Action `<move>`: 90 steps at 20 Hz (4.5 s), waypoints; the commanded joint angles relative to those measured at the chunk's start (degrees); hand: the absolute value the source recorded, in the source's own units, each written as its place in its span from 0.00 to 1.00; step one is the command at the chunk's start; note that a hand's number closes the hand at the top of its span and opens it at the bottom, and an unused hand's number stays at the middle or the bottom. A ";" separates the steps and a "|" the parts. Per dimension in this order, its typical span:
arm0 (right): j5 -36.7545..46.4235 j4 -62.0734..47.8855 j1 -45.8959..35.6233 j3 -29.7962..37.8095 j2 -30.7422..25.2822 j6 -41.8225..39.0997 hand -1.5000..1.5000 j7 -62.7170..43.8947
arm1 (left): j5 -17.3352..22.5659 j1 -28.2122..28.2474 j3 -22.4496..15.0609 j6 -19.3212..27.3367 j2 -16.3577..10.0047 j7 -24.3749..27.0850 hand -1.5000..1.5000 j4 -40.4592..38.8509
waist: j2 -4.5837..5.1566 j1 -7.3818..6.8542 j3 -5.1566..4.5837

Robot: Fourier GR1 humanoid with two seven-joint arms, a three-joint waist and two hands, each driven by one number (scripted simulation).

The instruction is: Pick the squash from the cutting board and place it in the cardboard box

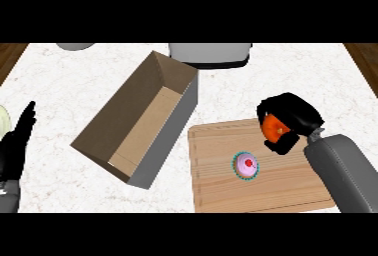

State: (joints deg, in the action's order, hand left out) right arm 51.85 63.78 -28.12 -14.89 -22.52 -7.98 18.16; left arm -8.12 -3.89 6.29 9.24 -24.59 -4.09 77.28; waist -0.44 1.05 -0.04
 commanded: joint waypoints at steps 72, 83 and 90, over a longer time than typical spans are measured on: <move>-64.28 -29.31 -41.71 -5.67 20.25 33.55 0.00 -9.37 | -4.31 -4.14 2.01 -3.07 3.61 0.73 0.50 -2.80 | 0.89 -2.54 0.06; -65.65 -27.04 -33.38 0.72 2.69 18.34 0.00 -7.07 | -5.87 -0.55 1.15 -1.62 5.96 0.38 0.50 0.36 | 0.30 -0.99 0.08; -63.95 -25.91 -29.31 3.46 -3.09 9.53 0.00 -4.93 | -5.27 -0.20 3.25 -3.41 4.47 1.39 0.50 -0.09 | 0.46 -1.45 0.04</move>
State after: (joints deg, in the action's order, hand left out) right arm -13.27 37.41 -58.65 -12.73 -22.95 5.70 13.11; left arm -12.84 -5.34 9.71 5.83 -20.76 -2.82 76.18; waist -0.01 -0.12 0.02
